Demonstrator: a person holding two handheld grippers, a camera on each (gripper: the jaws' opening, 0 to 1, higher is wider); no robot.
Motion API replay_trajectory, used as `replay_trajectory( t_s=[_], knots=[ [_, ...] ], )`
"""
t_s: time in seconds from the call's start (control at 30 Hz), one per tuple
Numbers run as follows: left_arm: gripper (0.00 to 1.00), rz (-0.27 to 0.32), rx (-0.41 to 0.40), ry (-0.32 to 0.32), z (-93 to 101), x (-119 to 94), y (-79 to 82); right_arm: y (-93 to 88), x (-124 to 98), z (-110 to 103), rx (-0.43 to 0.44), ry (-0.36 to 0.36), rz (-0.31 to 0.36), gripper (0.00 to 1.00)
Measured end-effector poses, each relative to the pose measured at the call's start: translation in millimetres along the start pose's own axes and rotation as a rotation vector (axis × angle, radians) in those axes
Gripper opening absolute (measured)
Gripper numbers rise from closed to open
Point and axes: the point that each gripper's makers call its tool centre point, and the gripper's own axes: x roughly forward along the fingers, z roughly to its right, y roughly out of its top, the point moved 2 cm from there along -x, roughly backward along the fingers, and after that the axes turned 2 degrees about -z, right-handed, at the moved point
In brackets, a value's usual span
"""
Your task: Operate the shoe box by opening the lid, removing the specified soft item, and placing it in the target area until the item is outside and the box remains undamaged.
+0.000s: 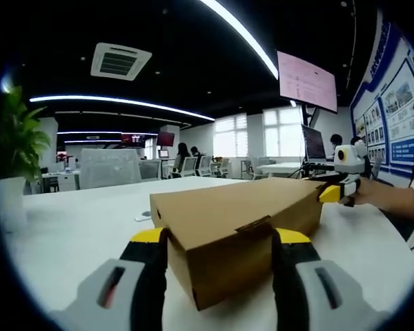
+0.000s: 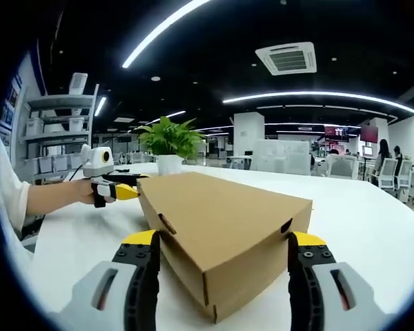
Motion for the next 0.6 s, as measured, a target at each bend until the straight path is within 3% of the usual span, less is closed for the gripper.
replay_trajectory(
  t_s=[0.6],
  knots=[
    [0.62, 0.002, -0.003, 0.032, 8.7, -9.9, 0.4, 0.4, -1.4, -1.1, -0.004, 0.022, 0.005, 0.78]
  ],
)
